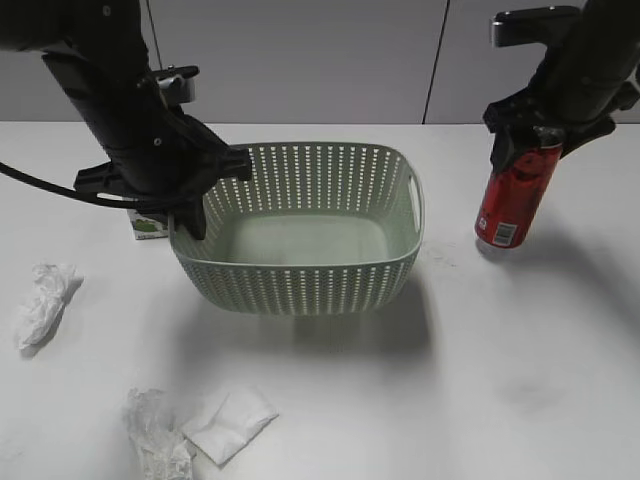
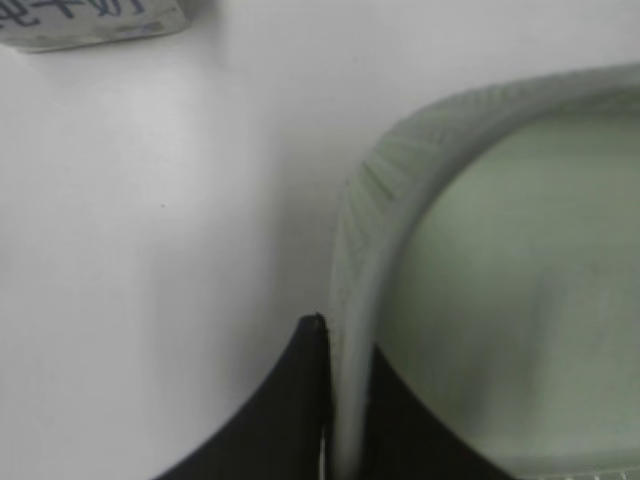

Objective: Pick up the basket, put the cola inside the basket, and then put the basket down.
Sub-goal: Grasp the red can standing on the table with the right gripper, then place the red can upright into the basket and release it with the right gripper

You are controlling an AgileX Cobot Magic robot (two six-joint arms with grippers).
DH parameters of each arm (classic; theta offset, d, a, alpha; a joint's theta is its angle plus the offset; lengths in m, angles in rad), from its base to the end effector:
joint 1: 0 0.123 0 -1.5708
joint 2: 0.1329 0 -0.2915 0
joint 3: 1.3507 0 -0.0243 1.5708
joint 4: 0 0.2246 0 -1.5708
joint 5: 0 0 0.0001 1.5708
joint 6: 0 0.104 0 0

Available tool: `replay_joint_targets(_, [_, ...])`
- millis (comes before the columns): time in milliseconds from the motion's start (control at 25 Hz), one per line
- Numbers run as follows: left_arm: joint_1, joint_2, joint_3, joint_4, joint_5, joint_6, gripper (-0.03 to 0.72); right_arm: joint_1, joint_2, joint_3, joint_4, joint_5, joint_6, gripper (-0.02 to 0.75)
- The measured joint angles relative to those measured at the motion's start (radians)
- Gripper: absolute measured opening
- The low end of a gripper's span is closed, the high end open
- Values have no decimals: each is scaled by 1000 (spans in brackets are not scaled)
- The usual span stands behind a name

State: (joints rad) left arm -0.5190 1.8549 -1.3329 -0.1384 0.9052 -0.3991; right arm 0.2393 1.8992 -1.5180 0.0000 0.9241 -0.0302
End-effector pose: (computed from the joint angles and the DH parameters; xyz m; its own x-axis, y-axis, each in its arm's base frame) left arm 0.3035 -0.1864 0.2164 -0.9871 0.0302 -0.1572 0.0621 0.9774 -0.2021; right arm 0.3765 0.0919 0.2446 -0.9041 -0.2517 -0.3453 -0.2644 0.9643 -0.0104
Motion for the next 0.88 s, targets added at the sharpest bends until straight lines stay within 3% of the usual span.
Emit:
replay_joint_targets(560, [0, 0, 0, 8, 10, 0, -2, 1, -320, 0, 0, 138, -41, 510])
replay_joint_targets(880, [0, 0, 0, 22, 13, 0, -2, 2, -414, 0, 97, 233, -107, 510])
